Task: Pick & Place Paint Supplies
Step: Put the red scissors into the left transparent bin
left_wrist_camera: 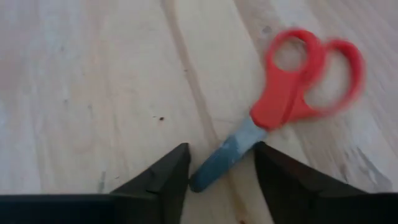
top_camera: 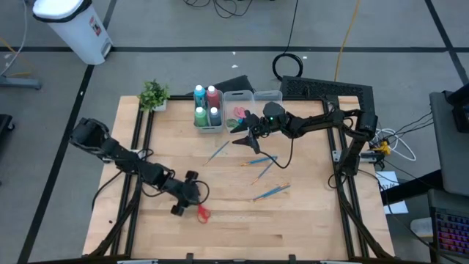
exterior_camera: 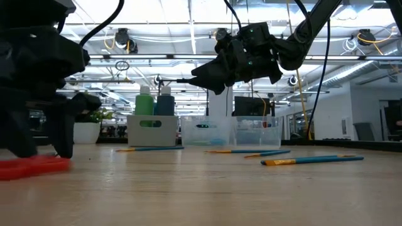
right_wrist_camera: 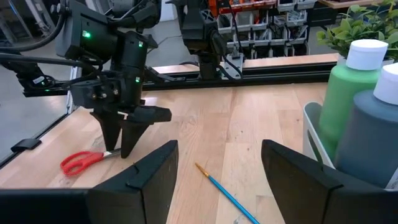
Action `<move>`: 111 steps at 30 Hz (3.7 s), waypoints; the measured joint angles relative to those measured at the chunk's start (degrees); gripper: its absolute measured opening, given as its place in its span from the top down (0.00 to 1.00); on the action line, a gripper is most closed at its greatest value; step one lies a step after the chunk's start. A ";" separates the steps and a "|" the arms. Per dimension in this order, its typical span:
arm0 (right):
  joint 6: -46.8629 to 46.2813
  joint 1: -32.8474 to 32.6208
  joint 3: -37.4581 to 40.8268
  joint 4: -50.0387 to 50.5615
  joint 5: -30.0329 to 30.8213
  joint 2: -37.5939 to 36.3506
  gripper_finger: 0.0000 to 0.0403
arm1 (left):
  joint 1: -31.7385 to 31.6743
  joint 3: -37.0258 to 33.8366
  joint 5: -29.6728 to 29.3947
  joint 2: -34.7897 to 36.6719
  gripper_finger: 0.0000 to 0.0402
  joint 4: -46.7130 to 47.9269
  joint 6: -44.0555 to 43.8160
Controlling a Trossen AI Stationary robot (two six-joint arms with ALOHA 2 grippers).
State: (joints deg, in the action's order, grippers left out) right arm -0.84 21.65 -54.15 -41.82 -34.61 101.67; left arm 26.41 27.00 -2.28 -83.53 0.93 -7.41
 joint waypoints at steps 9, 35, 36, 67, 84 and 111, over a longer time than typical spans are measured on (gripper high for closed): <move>0.01 0.00 0.00 0.02 0.02 0.00 0.45 | -0.10 -0.17 -4.32 -0.13 0.84 -3.72 -5.15; -1.93 0.48 0.04 1.18 0.02 -2.16 0.45 | -8.34 -0.25 -13.72 7.05 0.99 -13.69 -9.53; -1.93 0.67 0.04 2.45 0.04 -3.05 0.45 | -8.77 -0.25 -13.97 8.02 0.99 -14.74 -8.40; 4.65 0.88 8.59 21.89 23.00 -28.13 0.45 | -36.85 -2.82 9.57 7.33 0.99 -62.55 13.11; 4.74 -5.46 8.66 8.79 17.90 -26.08 0.45 | -36.09 4.53 12.78 -3.40 0.98 -62.00 12.91; 1.48 -9.77 8.66 -13.59 17.99 -16.10 0.45 | -36.08 4.51 10.52 -3.41 0.98 -57.66 13.54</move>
State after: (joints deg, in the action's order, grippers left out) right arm 0.64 11.88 -45.50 -55.41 -16.62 85.56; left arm -9.67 31.51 8.24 -86.94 -56.73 6.13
